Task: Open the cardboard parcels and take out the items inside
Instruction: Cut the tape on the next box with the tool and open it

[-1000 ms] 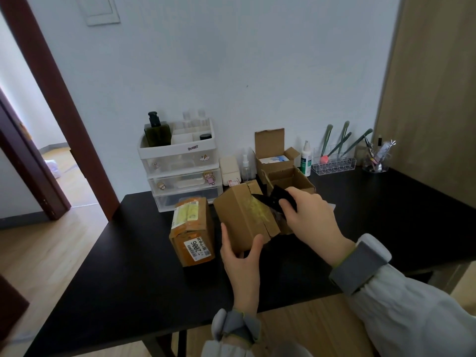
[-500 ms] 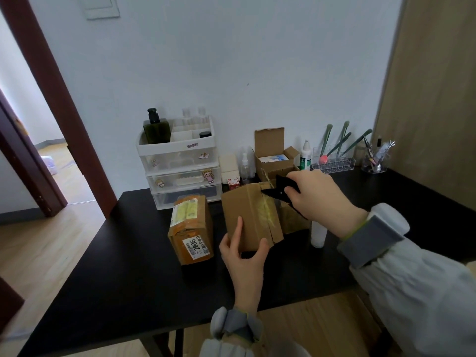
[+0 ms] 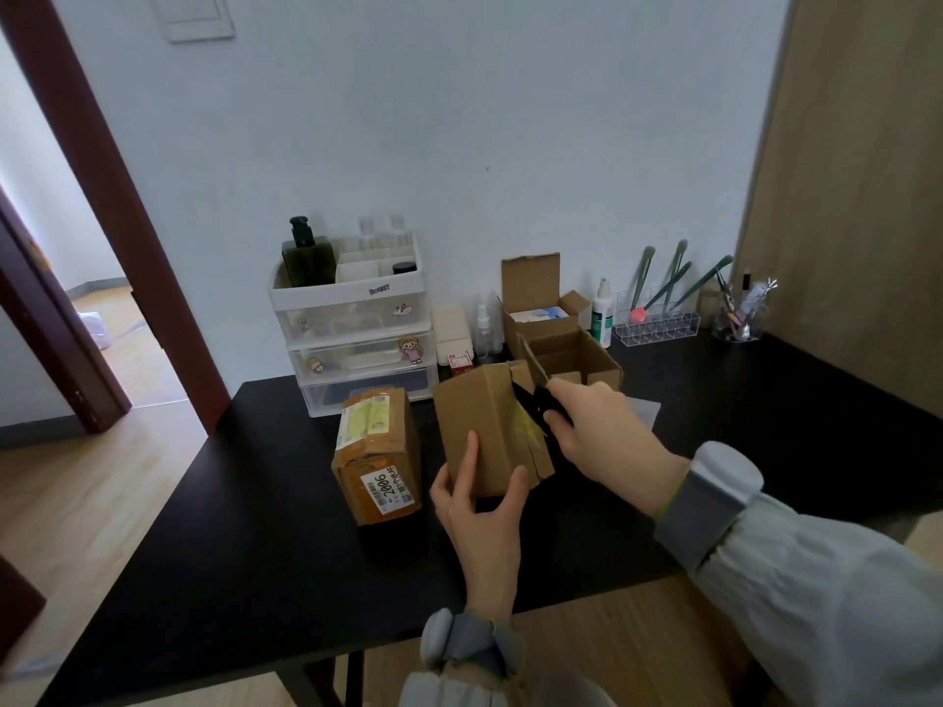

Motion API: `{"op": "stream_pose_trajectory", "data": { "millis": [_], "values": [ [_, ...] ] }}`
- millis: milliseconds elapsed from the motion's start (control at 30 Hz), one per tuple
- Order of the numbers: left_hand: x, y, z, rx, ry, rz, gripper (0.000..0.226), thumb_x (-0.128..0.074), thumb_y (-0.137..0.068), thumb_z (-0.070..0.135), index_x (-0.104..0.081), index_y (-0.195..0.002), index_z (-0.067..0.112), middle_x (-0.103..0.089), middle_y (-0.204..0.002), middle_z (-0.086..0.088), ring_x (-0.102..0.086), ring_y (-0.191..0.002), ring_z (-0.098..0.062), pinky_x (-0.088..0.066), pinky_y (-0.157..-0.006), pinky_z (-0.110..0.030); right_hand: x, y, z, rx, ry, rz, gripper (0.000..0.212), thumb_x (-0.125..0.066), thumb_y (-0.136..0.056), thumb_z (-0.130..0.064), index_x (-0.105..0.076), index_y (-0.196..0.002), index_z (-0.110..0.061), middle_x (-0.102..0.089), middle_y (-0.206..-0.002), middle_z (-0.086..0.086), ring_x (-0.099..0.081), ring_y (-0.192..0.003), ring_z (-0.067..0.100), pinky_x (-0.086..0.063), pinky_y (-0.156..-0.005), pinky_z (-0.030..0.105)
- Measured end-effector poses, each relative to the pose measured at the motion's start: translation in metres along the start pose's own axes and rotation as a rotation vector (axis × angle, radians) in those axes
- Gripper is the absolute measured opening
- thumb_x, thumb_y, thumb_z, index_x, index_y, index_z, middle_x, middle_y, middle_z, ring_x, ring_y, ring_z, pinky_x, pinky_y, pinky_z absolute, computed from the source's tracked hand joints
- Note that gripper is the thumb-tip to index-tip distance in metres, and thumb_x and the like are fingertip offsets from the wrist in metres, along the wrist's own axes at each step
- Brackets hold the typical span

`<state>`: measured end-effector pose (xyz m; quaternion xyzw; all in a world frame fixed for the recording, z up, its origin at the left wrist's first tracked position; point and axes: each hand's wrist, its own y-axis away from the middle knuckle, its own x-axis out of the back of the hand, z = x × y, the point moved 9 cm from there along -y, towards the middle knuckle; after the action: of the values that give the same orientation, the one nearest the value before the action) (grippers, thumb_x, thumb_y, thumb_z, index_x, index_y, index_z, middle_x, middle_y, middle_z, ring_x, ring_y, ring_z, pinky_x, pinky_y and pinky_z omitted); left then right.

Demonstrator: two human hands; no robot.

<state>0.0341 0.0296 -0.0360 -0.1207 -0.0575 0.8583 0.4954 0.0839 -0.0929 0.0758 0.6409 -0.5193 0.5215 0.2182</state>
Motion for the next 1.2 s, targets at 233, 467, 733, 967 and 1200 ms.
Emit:
{"op": "stream_pose_trajectory", "data": {
  "millis": [233, 467, 733, 967, 1200],
  "values": [
    [0.001, -0.001, -0.001, -0.009, 0.010, 0.018, 0.060, -0.075, -0.077, 0.022, -0.048, -0.113, 0.061, -0.029, -0.130, 0.009, -0.036, -0.122, -0.012, -0.036, -0.102, -0.031, -0.006, 0.008, 0.003, 0.025, 0.012, -0.019, 0.023, -0.044, -0.098, -0.019, -0.051, -0.118, -0.012, -0.065, -0.110, 0.011, -0.064, -0.098, 0.027, -0.053, -0.087, 0.041],
    [0.008, -0.005, -0.006, 0.009, 0.068, 0.053, 0.058, -0.075, -0.077, 0.024, -0.048, -0.110, 0.064, -0.033, -0.127, 0.010, -0.039, -0.117, -0.007, -0.037, -0.088, -0.017, -0.014, 0.018, 0.001, 0.025, -0.092, 0.070, 0.021, -0.046, -0.097, -0.020, -0.053, -0.116, -0.015, -0.068, -0.103, 0.006, -0.066, -0.091, 0.021, -0.056, -0.080, 0.035],
    [0.015, -0.011, -0.013, 0.077, 0.077, 0.106, 0.053, -0.076, -0.072, 0.040, -0.047, -0.101, 0.074, -0.033, -0.125, 0.017, -0.033, -0.124, -0.010, -0.032, -0.099, -0.029, -0.038, 0.046, 0.004, 0.010, -0.087, 0.018, 0.018, -0.044, -0.097, -0.025, -0.052, -0.112, -0.019, -0.067, -0.096, 0.001, -0.065, -0.083, 0.017, -0.054, -0.076, 0.030],
    [0.013, -0.009, -0.010, 0.025, 0.003, 0.106, 0.060, -0.076, -0.076, 0.029, -0.045, -0.107, 0.070, -0.032, -0.128, 0.008, -0.032, -0.125, -0.013, -0.031, -0.108, -0.036, -0.023, 0.037, 0.005, 0.015, -0.090, 0.017, 0.016, -0.048, -0.096, -0.022, -0.056, -0.110, -0.018, -0.066, -0.098, 0.001, -0.065, -0.085, 0.015, -0.055, -0.077, 0.028],
    [0.014, -0.012, -0.012, 0.016, 0.036, 0.104, 0.059, -0.077, -0.075, 0.024, -0.049, -0.107, 0.066, -0.034, -0.125, 0.009, -0.034, -0.123, -0.011, -0.032, -0.102, -0.031, -0.009, 0.016, 0.002, 0.053, 0.014, -0.118, 0.019, -0.050, -0.094, -0.019, -0.058, -0.112, -0.020, -0.064, -0.104, 0.003, -0.062, -0.097, 0.021, -0.053, -0.082, 0.032]
  ]
}}
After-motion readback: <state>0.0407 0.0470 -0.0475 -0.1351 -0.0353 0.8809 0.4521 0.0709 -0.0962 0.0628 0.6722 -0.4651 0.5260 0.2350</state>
